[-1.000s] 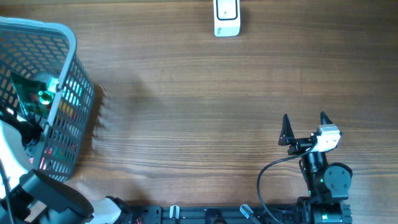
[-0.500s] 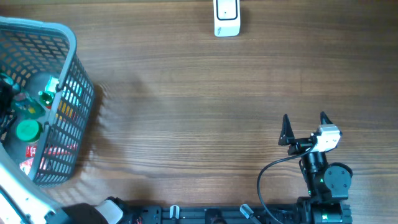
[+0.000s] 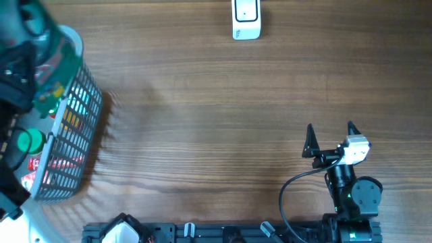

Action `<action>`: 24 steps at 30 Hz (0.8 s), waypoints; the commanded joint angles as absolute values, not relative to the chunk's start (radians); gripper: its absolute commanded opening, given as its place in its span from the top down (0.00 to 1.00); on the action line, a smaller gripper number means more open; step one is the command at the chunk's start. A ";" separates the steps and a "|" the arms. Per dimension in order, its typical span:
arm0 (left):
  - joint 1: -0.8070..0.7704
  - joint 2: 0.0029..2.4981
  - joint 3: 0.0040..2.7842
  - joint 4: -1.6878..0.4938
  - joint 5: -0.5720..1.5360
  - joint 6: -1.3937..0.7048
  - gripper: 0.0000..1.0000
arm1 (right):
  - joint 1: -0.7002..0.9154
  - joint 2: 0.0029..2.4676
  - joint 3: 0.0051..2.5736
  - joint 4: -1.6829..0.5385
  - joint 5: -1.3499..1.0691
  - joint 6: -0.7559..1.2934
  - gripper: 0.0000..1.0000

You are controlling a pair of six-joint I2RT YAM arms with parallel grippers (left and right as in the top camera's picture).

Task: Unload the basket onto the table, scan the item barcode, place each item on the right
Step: 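Lift the 3M glove pack out and drop it on the table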

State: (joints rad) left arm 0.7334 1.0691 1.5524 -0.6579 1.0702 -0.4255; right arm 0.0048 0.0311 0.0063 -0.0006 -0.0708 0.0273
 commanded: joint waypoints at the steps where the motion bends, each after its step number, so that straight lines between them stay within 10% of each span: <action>1: 0.578 1.077 1.565 -0.654 1.145 -0.419 0.96 | 0.000 0.029 0.005 0.002 -0.079 0.015 0.00; 16: -0.065 1.262 1.497 -1.301 0.615 -0.083 0.96 | 0.000 0.029 0.005 0.002 -0.080 0.015 0.00; 24: -0.099 1.279 0.905 -0.952 0.616 -0.575 0.96 | 0.000 0.029 0.005 0.002 -0.080 0.015 0.00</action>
State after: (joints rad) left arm -0.0937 1.2819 1.0752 -1.0634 0.6231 -0.3397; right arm 0.0048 0.0330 0.0063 0.0006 -0.0708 0.0273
